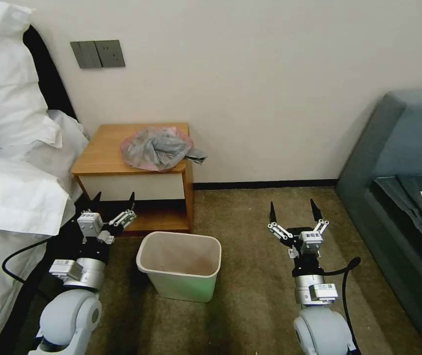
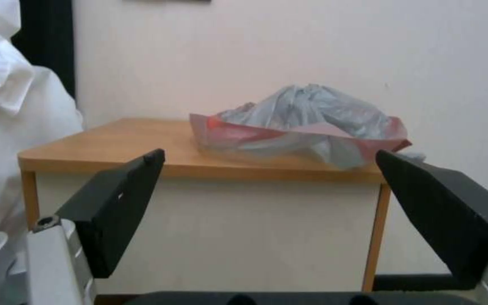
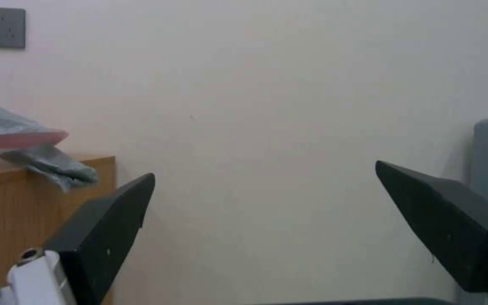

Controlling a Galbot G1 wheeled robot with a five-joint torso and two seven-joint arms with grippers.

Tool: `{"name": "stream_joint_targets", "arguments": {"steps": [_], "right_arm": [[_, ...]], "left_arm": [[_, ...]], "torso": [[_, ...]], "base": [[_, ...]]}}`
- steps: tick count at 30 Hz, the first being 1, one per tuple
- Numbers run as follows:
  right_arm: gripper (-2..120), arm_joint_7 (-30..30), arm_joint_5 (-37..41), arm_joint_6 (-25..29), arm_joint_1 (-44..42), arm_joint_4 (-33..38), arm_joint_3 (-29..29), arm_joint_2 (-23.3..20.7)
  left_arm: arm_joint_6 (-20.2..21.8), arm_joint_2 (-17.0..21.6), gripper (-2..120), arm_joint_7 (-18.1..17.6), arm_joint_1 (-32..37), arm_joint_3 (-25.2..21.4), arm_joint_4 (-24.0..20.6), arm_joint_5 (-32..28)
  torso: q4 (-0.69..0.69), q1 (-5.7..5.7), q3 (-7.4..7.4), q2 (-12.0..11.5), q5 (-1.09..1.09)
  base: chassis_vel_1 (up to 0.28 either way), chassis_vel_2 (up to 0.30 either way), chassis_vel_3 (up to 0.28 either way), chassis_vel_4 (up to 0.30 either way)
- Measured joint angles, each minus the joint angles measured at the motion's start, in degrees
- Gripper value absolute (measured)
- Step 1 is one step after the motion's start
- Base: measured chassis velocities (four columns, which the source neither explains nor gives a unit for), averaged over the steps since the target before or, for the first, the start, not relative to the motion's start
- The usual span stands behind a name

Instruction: Pick up the garbage bag from the table and place it over the trash can.

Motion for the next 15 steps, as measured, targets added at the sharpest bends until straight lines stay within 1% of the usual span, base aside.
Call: {"name": "stream_joint_targets", "arguments": {"steps": [15], "right_arm": [[100, 0.00, 0.00, 0.00, 0.00, 0.00, 0.00, 0.00]], "left_arm": [[0.00, 0.00, 95, 0.00, 0.00, 0.00, 0.00, 0.00]], "torso": [[0.00, 0.00, 0.00, 0.00, 0.00]], "base": [[0.000, 0.000, 0.000, 0.000]]}}
